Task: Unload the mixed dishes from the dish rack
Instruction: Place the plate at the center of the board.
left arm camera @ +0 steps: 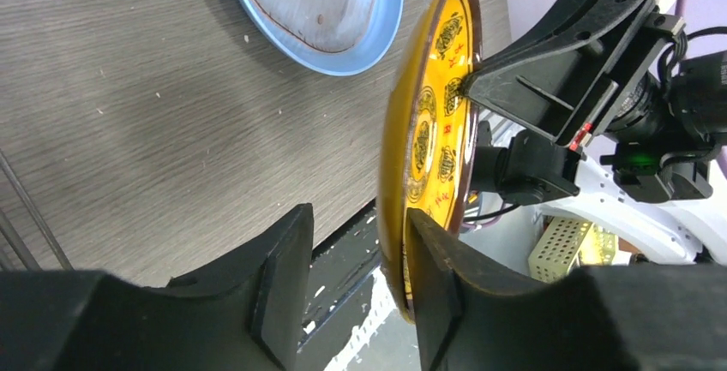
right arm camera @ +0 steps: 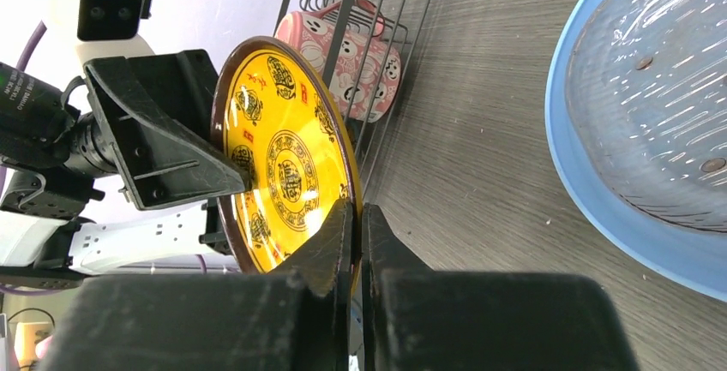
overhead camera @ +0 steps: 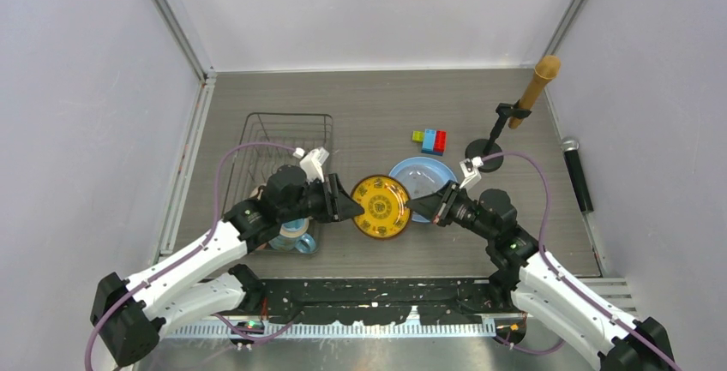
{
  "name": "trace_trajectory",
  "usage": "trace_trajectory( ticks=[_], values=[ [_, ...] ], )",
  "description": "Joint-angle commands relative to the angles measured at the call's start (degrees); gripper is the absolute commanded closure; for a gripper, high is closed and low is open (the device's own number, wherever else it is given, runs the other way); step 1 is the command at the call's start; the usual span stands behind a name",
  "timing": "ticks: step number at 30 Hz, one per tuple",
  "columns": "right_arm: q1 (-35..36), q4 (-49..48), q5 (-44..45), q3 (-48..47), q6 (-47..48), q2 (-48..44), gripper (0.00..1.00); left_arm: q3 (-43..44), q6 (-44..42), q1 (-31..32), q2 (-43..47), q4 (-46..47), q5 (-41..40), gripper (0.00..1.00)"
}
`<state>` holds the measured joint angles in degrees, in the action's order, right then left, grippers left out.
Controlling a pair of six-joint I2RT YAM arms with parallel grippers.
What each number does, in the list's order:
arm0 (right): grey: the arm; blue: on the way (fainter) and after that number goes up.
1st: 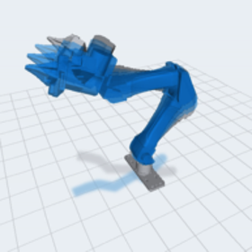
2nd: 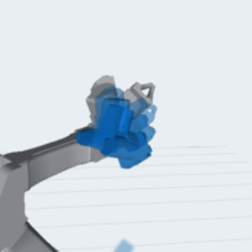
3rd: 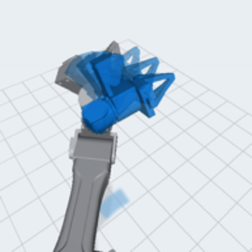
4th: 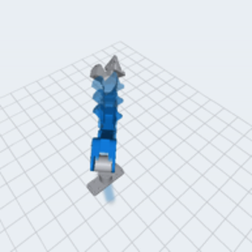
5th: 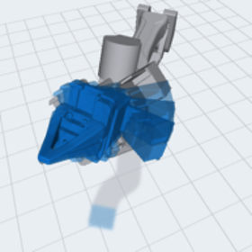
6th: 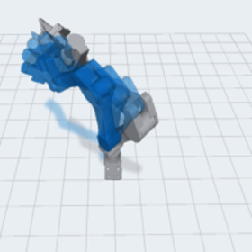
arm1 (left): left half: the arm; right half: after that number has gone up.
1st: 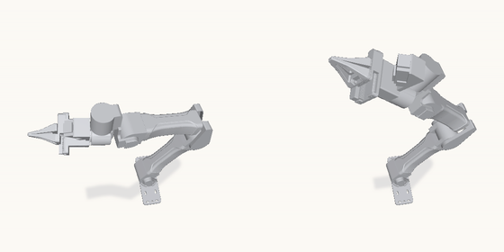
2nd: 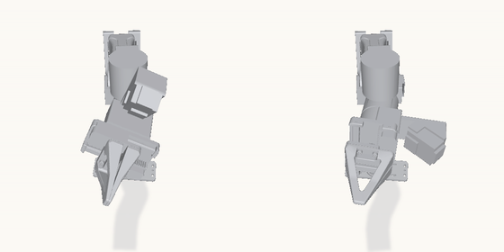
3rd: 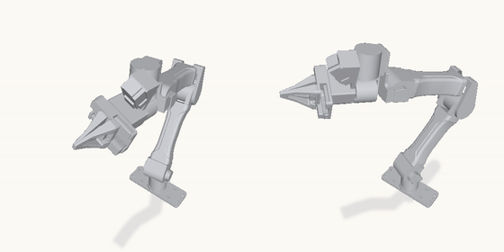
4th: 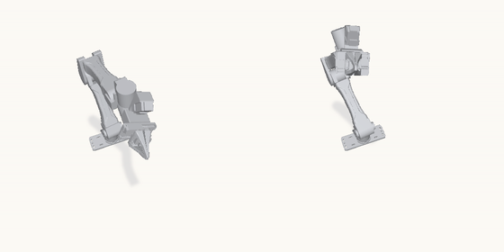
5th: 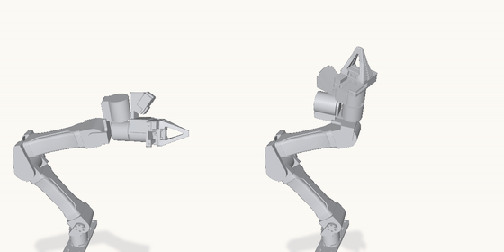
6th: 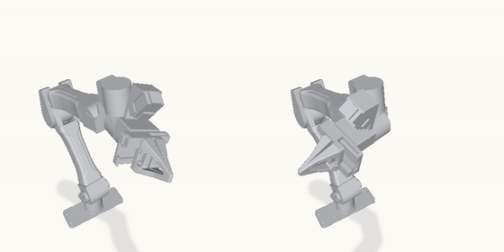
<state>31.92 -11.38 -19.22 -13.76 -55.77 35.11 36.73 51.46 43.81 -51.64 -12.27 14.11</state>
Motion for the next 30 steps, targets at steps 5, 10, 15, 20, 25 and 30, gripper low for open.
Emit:
trace_trajectory(
  ticks=[5,10,15,20,25,30],
  values=[
    [0.33,1.69,3.58,-5.42,0.73,-0.42,0.99,2.02,-2.09,0.13,-0.08,0.87,-1.24,0.13],
    [0.27,8.86,9.15,-7.08,1.98,-0.84,0.99,4.58,-3.75,0.13,1.05,-4.89,-6.61,0.00],
    [0.26,21.11,17.61,-10.84,5.33,-2.16,0.99,7.80,-5.32,0.14,3.08,-9.98,-10.75,0.00],
    [0.25,30.74,30.28,-14.23,6.71,-2.48,0.99,9.72,-6.41,0.13,5.89,-14.23,-15.76,0.00],
    [-0.03,33.35,38.80,-16.34,5.63,2.02,0.99,11.56,-7.14,0.13,8.44,-20.07,-23.31,0.00],
    [-1.18,32.07,41.94,-18.50,4.37,10.27,0.99,13.39,-6.81,0.13,10.31,-26.91,-32.34,0.00]
  ],
)
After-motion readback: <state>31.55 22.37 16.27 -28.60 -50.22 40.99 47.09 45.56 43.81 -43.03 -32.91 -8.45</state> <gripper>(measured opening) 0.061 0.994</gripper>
